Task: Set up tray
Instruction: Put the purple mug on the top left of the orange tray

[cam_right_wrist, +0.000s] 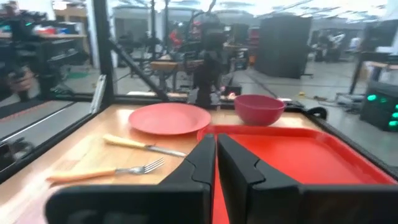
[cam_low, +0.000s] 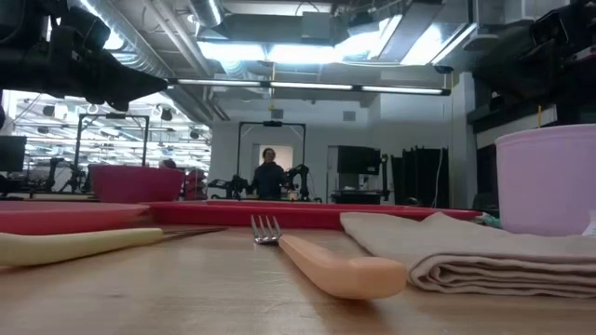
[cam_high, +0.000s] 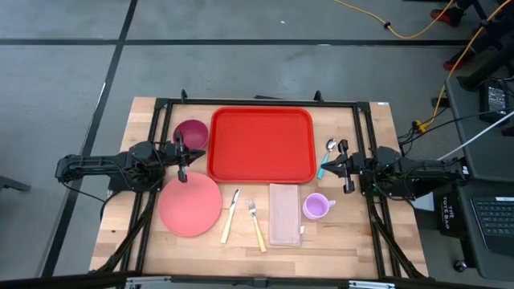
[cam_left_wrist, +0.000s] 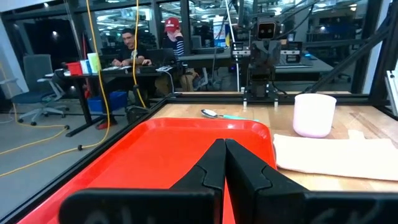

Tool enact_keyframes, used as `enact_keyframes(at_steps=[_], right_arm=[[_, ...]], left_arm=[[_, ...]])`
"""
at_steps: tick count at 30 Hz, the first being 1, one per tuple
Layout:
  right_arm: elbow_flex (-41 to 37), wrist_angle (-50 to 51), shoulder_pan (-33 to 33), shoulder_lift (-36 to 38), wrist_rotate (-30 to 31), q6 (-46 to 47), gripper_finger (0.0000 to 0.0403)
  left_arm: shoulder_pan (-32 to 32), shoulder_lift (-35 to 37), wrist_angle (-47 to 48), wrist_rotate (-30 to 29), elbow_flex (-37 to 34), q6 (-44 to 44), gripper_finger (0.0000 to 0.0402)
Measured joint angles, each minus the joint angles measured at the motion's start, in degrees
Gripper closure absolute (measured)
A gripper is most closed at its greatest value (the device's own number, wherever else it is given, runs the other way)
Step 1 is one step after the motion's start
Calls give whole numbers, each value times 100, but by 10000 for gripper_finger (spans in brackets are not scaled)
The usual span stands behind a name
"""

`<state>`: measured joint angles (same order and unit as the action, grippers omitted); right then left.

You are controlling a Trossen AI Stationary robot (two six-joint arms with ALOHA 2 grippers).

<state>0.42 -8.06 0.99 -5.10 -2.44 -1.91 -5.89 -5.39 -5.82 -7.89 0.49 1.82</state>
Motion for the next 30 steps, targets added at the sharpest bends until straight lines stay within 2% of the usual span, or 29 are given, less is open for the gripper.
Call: enact_keyframes(at_steps=[8, 14, 18, 22, 30], right_arm=[[80, 30, 0, -7, 282, 473, 397], [860, 482, 0, -114, 286, 570, 398], [1491, 1178, -2, -449, 674, 581, 399], [1851, 1595, -2, -1038, 907, 552, 399], [2537, 1817, -2, -2348, 1410, 624, 399]], left_arm=[[0, -2, -168, 348, 81, -201, 398], [33, -80, -203, 407, 199, -339, 400], [33, -271, -213, 326, 434, -284, 400], [33, -795, -211, 228, 746, -553, 400], [-24, -2327, -184, 171, 1754, -365, 400]])
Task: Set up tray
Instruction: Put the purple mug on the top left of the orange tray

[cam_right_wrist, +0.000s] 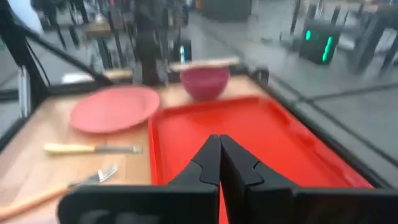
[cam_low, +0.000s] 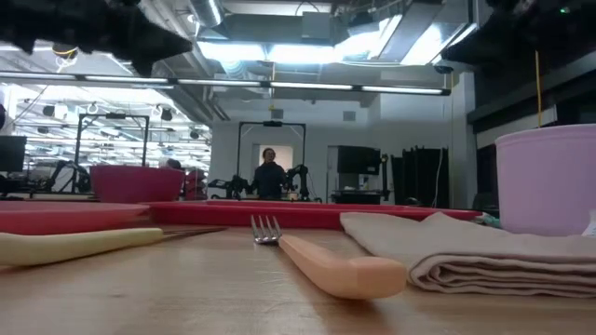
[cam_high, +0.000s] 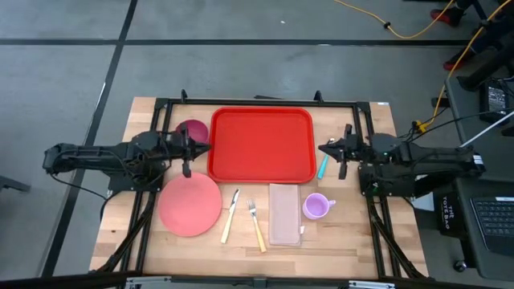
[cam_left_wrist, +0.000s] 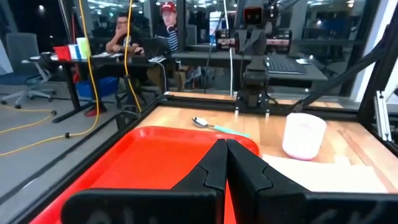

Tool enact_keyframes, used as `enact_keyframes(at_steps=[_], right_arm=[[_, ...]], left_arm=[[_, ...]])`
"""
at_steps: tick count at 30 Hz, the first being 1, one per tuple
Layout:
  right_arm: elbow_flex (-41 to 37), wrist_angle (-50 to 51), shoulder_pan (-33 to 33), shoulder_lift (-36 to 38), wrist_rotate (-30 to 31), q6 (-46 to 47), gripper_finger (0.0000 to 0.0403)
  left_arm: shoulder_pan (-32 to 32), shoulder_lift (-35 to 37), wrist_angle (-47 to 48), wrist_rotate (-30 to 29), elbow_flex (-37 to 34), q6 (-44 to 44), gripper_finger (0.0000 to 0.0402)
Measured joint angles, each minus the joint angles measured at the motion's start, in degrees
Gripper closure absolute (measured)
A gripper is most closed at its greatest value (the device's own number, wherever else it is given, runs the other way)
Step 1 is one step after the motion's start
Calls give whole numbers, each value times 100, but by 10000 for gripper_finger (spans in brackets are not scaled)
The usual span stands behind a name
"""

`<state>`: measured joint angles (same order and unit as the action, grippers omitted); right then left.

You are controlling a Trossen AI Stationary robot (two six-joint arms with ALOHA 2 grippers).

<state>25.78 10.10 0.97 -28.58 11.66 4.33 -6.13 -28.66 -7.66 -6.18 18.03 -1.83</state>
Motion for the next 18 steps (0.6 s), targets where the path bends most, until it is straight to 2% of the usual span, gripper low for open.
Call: enact_keyframes(at_steps=[7, 13, 18], right_arm=[[1161, 1323, 0, -875, -10, 155, 399], [2063, 2533, -161, -1588, 74, 616, 399], [2745, 3842, -576, -2111, 76, 1176, 399]], left_arm=[[2, -932, 64, -15, 641, 325, 399], [2, -1338, 62, -17, 767, 156, 398], [2, -1488, 60, -19, 767, 318, 398]])
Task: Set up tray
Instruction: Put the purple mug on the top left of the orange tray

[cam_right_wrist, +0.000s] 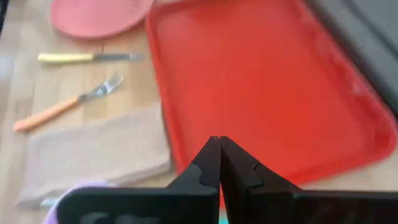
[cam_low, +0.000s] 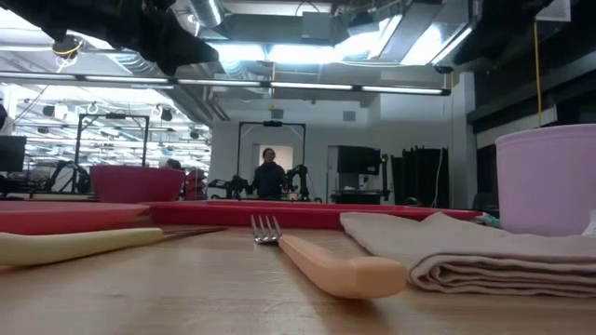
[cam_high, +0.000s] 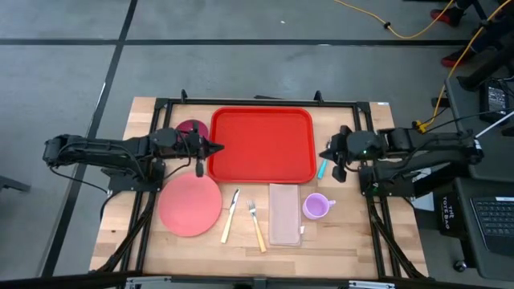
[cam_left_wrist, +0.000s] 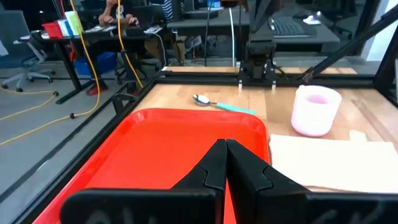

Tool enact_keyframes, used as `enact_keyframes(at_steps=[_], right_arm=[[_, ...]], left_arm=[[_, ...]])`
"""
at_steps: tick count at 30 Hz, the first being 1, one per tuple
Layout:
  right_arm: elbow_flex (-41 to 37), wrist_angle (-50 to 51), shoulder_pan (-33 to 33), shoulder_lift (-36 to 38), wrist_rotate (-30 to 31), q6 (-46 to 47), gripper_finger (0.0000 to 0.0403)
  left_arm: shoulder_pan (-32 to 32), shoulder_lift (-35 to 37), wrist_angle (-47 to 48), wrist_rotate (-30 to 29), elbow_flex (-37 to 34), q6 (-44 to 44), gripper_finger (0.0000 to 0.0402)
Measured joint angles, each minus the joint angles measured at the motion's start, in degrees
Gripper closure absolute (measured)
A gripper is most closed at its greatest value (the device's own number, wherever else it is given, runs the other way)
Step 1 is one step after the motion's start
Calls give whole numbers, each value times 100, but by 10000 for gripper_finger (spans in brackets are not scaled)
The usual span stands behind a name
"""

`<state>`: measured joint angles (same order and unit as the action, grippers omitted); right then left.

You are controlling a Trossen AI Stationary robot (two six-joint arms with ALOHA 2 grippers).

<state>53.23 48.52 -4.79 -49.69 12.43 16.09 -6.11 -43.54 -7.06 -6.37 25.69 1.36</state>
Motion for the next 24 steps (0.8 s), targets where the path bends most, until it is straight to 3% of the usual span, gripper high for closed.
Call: enact_keyframes(at_steps=[10, 15, 24], right_arm=[[370, 872, -1319, -135, 191, 1094, 399], [368, 1355, -2100, -147, 748, 1913, 400], [362, 1354, -3398, -521, 918, 3024, 401]], left_arm=[[0, -21, -135, 2, 0, 137, 398], [0, -19, -193, 2, 0, 137, 398], [0, -45, -221, -7, 2, 141, 397]])
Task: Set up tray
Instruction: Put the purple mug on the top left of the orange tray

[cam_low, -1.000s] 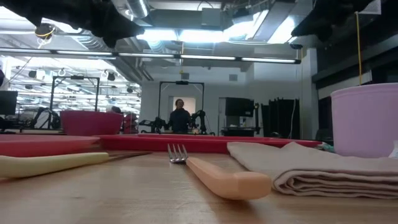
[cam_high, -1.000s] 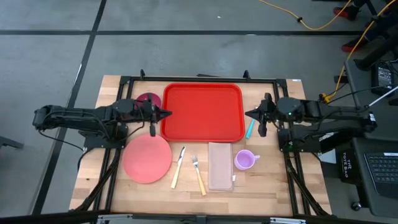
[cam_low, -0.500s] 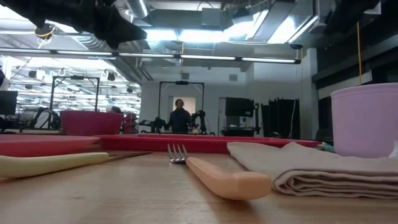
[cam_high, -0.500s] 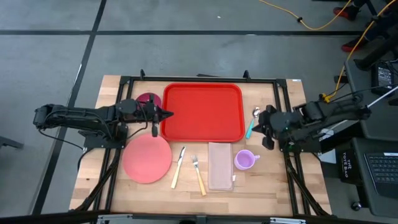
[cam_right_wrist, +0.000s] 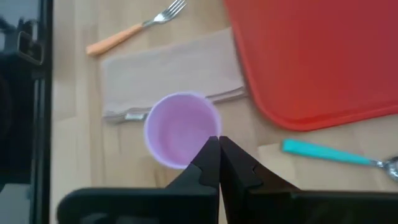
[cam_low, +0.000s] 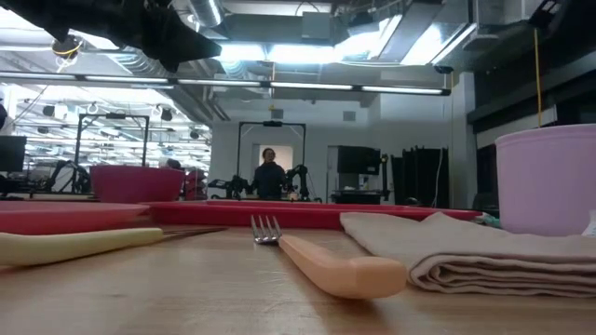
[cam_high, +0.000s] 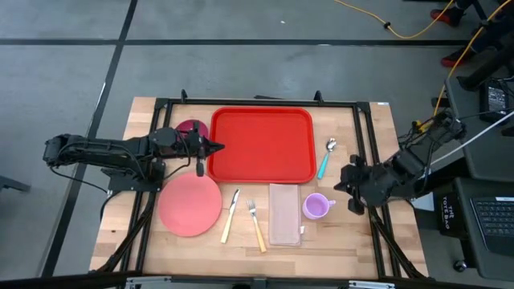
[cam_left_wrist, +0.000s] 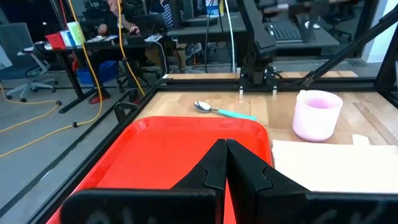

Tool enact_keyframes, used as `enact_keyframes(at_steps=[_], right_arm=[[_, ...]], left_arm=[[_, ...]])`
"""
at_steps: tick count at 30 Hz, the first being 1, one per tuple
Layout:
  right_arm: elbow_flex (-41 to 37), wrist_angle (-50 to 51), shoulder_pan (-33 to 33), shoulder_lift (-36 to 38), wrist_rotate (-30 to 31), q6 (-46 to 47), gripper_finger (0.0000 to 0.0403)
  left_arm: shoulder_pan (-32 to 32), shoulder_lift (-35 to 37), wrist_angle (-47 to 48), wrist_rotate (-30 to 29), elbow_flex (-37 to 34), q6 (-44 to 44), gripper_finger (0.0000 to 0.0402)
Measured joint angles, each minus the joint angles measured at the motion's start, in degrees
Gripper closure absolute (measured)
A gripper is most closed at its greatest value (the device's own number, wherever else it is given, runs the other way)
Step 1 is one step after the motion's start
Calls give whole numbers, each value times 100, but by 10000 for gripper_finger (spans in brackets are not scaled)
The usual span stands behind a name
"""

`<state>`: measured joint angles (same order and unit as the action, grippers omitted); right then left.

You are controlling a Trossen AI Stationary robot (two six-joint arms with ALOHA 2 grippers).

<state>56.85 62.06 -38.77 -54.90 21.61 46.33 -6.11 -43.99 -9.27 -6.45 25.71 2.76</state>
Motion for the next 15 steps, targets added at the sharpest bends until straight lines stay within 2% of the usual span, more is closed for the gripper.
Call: enact_keyframes(at_steps=[7, 15], right_arm=[[-1, 2, -714, -353, 277, 848, 401], [274, 25, -976, -1013, 337, 1435, 402]], left_arm=[[0, -6, 4, -8, 0, 1, 398], [0, -4, 10, -14, 0, 25, 397]])
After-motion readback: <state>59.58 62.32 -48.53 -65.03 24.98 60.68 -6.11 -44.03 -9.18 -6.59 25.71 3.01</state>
